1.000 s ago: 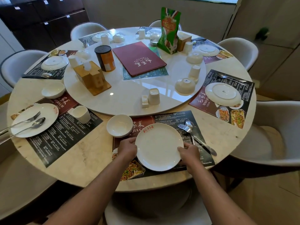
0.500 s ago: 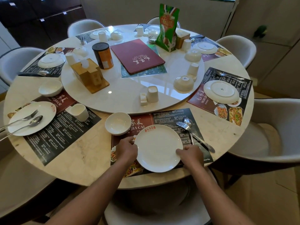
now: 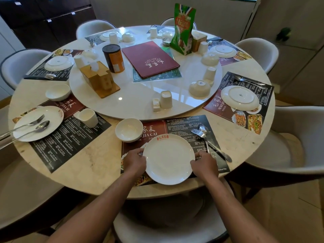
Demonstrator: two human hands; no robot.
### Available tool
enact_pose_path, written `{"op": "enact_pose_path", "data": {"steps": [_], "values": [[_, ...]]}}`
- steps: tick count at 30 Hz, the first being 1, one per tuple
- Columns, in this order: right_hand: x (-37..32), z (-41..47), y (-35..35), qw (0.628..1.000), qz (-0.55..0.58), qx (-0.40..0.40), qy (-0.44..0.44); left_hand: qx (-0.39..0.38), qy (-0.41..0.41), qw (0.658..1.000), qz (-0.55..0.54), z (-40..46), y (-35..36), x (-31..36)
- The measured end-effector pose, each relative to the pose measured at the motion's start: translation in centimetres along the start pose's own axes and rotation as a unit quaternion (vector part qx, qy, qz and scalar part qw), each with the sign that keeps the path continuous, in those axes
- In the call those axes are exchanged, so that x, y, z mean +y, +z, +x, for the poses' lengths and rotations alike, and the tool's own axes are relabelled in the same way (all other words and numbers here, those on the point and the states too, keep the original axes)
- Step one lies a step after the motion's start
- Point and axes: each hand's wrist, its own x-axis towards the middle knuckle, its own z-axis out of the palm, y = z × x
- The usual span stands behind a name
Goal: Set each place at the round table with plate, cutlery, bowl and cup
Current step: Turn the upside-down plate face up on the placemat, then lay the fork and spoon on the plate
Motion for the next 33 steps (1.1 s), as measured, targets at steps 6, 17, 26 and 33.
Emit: {"op": "enact_pose_path", "data": {"steps": [6, 17, 26, 33], "values": [[0.3, 0.2, -0.1, 1.0, -0.013, -0.005, -0.012, 0.012, -0.005, 1.0, 0.003, -0.5, 0.2, 0.2], [0.0, 2.6, -2.9, 0.966, -0.154, 0.188, -0.093, 0.098, 0.183, 0.962, 0.176, -2.1, 0.6, -0.1], [0.6, 6.2, -3.6, 0.953, -0.248, 0.14, -0.102, 0.025, 0.313, 0.887, 0.339, -2.9, 2.2, 0.8], [0.4, 6.7, -3.5, 0.955, -0.244, 0.135, -0.099, 0.021, 0.321, 0.884, 0.338, -3.2, 1.8, 0.6]]}}
